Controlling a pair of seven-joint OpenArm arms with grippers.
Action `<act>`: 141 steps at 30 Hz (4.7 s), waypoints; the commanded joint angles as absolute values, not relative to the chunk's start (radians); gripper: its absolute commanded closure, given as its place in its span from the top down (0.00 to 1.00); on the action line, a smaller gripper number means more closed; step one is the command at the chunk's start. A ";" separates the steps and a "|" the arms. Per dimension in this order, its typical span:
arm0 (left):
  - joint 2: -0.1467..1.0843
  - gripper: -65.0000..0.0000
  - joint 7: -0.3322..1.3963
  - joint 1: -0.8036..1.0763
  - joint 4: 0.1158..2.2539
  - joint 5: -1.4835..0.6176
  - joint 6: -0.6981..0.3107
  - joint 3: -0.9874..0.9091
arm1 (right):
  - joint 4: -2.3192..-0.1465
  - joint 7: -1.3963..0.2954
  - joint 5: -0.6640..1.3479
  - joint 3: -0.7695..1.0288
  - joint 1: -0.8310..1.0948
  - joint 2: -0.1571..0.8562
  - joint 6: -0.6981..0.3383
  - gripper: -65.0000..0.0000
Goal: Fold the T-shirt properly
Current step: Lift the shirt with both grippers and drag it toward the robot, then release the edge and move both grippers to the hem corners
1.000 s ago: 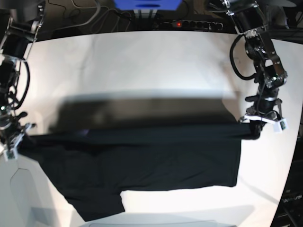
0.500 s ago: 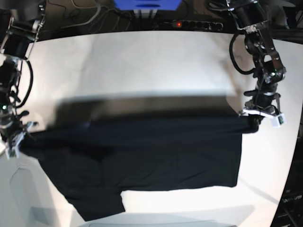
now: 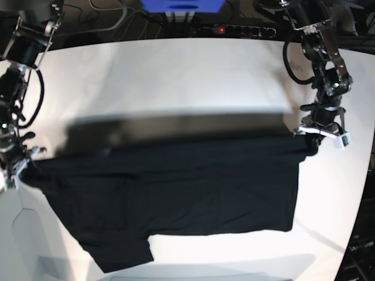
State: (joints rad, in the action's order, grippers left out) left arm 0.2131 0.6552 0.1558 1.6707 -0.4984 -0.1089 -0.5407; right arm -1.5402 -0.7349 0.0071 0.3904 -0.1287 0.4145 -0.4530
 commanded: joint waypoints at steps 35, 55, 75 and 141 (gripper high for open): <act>0.131 0.00 0.630 0.558 1.758 -0.499 -0.111 -0.674 | -1.767 -0.716 0.002 0.499 0.407 0.352 -0.440 0.00; 0.130 0.00 0.642 0.645 1.774 -0.493 -0.111 -0.702 | -1.784 -0.725 0.001 0.541 0.565 0.294 -0.440 0.00; 0.111 0.68 0.644 0.673 1.830 -0.499 -0.111 -0.753 | -1.817 -0.716 0.001 0.605 0.562 0.282 -0.440 0.44; 0.262 0.70 0.375 -0.427 0.814 -0.156 -0.110 -0.318 | -0.622 -0.361 -0.131 0.300 -0.555 0.295 -0.440 0.56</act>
